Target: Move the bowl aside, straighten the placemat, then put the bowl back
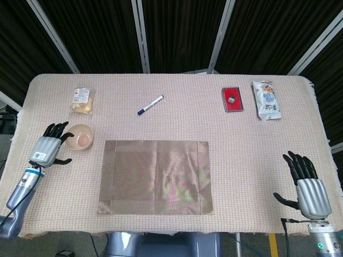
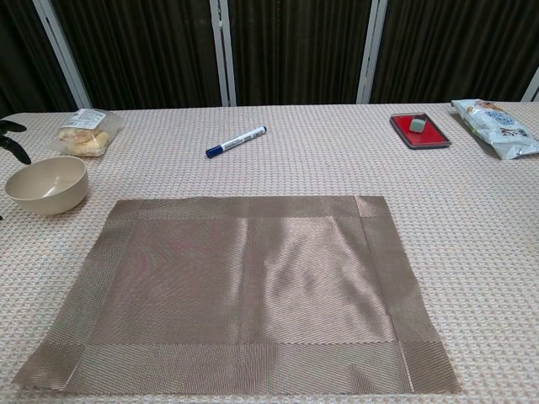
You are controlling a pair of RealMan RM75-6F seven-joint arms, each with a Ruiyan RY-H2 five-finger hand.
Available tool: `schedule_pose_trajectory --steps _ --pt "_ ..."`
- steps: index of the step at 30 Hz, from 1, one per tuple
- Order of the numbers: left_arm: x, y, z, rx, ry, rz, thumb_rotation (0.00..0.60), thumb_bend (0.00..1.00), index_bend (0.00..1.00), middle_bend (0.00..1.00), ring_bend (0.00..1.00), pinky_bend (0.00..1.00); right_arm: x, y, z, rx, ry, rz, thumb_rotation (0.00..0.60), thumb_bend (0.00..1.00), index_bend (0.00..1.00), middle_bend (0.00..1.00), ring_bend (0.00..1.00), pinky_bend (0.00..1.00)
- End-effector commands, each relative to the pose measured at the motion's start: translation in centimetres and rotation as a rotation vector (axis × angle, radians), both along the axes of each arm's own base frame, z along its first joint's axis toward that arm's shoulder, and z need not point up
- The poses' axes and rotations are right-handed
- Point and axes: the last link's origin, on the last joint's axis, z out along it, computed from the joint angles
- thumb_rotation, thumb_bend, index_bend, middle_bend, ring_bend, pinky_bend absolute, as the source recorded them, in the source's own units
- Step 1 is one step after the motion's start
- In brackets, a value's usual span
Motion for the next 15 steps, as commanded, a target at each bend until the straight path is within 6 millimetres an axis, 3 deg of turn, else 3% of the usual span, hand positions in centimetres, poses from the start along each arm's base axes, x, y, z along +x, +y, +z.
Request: schedule_pose_trajectory --steps 1,9,15 --pt "0.0 1.5 -1.8 -0.004 -0.006 0.033 0.600 0.11 0.34 0.00 0.00 0.00 -0.2 -0.1 0.0 -0.002 0.005 -0.008 0.600 0.00 0.00 0.00 0.00 0.00" --pt "-0.3 2.0 -2.8 -0.005 -0.009 0.044 0.600 0.29 0.43 0.00 0.00 0.00 -0.4 -0.1 0.1 -0.003 0.001 -0.013 0.600 0.00 0.00 0.00 0.00 0.00" --pt "-0.3 2.4 -3.4 -0.006 -0.007 0.047 0.600 0.33 0.54 0.00 0.00 0.00 -0.3 -0.2 0.3 -0.010 -0.004 -0.011 0.600 0.00 0.00 0.00 0.00 0.00"
